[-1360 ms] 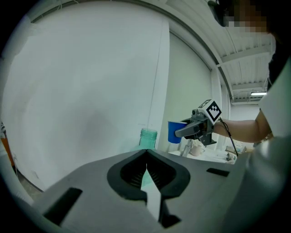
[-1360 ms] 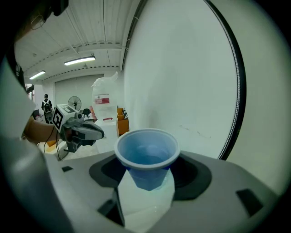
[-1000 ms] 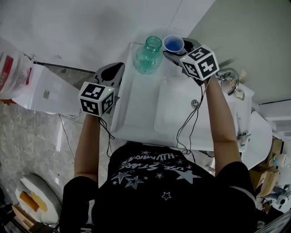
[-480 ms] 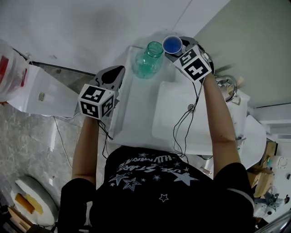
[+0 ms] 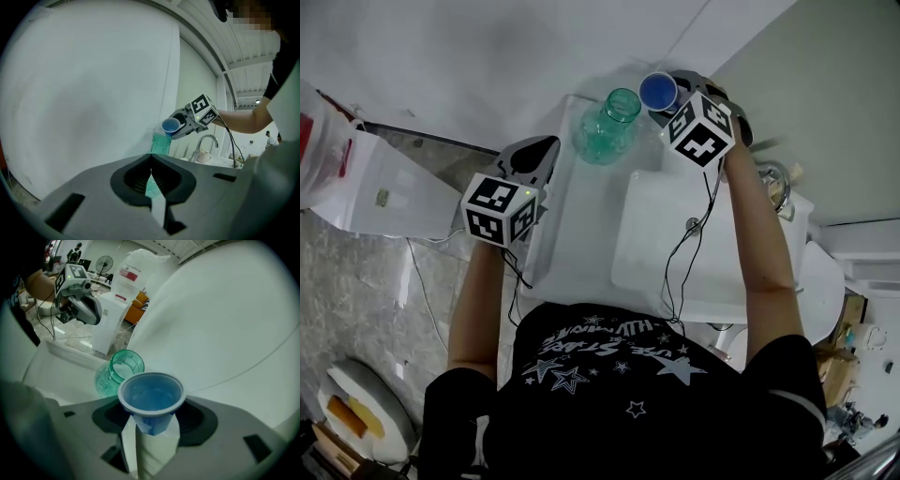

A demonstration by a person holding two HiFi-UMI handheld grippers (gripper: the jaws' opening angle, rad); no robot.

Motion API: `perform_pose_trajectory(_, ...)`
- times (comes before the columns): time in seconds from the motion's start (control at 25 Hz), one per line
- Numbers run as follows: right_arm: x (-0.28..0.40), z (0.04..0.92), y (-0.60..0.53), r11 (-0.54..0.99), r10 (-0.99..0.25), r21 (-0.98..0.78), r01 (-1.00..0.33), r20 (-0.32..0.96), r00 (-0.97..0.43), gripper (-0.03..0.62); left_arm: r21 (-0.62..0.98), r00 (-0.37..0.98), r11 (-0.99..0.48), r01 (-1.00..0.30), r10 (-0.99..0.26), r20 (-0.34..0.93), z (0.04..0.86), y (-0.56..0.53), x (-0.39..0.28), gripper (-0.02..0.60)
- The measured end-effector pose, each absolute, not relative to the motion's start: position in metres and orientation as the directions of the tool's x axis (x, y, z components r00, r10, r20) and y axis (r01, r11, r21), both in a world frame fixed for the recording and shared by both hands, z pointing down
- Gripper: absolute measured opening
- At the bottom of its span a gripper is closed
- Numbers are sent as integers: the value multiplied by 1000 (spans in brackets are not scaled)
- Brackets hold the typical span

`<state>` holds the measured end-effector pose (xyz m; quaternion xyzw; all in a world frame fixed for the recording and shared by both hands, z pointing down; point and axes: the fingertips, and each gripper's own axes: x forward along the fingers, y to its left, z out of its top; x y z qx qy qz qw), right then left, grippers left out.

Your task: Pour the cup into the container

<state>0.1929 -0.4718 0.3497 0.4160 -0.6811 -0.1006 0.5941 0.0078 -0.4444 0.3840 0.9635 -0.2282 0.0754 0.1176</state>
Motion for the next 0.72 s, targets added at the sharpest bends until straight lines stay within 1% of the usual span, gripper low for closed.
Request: perform_pose_trajectory(0.72,192,349,-478,676,-678,687,-267,721,140,288,208,889,-868,-451,-419,184,385,-450,15,11)
